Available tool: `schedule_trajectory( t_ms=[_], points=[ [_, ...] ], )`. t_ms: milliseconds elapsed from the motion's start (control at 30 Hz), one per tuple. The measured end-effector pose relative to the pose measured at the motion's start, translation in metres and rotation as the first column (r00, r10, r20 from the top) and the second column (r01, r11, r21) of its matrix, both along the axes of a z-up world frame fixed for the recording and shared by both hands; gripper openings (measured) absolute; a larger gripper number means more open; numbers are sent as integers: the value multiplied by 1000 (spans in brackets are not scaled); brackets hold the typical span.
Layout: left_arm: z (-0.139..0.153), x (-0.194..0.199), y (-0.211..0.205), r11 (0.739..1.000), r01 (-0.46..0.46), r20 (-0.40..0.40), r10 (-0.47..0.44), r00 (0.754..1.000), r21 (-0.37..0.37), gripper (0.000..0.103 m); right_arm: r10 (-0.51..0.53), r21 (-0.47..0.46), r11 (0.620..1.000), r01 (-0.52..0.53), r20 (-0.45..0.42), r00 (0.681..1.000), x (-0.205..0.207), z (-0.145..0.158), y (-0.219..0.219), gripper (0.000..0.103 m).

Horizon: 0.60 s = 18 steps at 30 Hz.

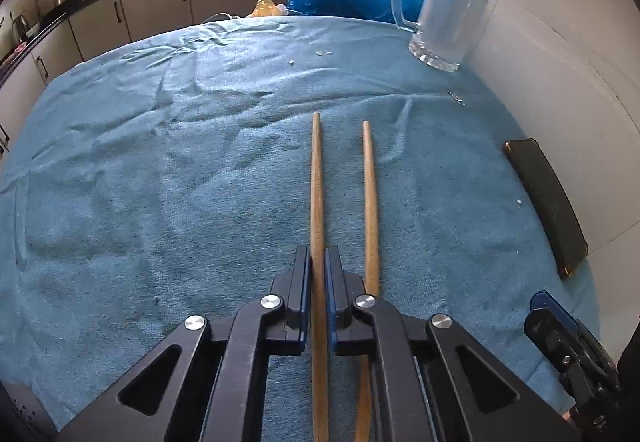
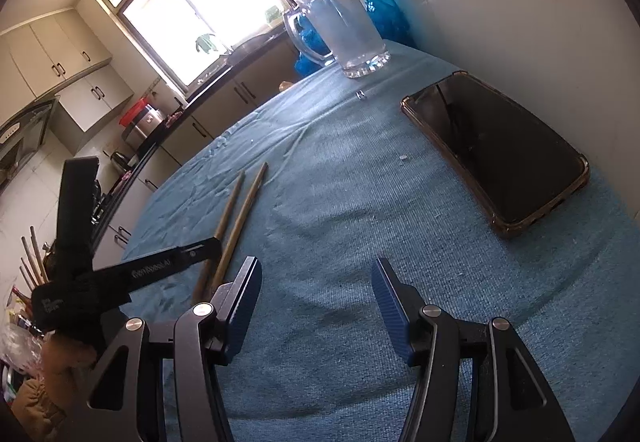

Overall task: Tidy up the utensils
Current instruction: 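Move both open grippers back over the last two chopsticks, then close the left gripper on a chopstick while the right gripper grasps the other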

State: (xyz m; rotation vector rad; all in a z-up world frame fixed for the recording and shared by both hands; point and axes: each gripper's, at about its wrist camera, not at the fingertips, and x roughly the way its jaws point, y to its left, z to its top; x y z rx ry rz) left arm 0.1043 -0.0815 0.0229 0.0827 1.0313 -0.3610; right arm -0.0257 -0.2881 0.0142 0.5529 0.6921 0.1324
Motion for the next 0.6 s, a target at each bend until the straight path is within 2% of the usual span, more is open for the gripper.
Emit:
schedule_trajectory(
  t_ms=[133,267,367,500,600],
  points=[
    [3,-8,13,999,-44,0,44,999,14,7,-1,-11,1000,1,-13,1000,1,-2,2,62],
    [4,-30,40,997,-80,-33,80,996,12,7,9,-58,998,-11,-42,999,3,2,9,62],
    [4,-49,60,996,-91,-63,90,994,-19,7,69,-49,996,-73,-73,995,10,10,24,62],
    [3,-59,77,990,-114,-78,108,991,-78,7,180,-66,979,-192,-154,971,46,20,57,62],
    [3,-61,79,989,-121,-76,115,991,-90,7,201,-152,960,-235,-207,957,79,21,82,62]
  ],
)
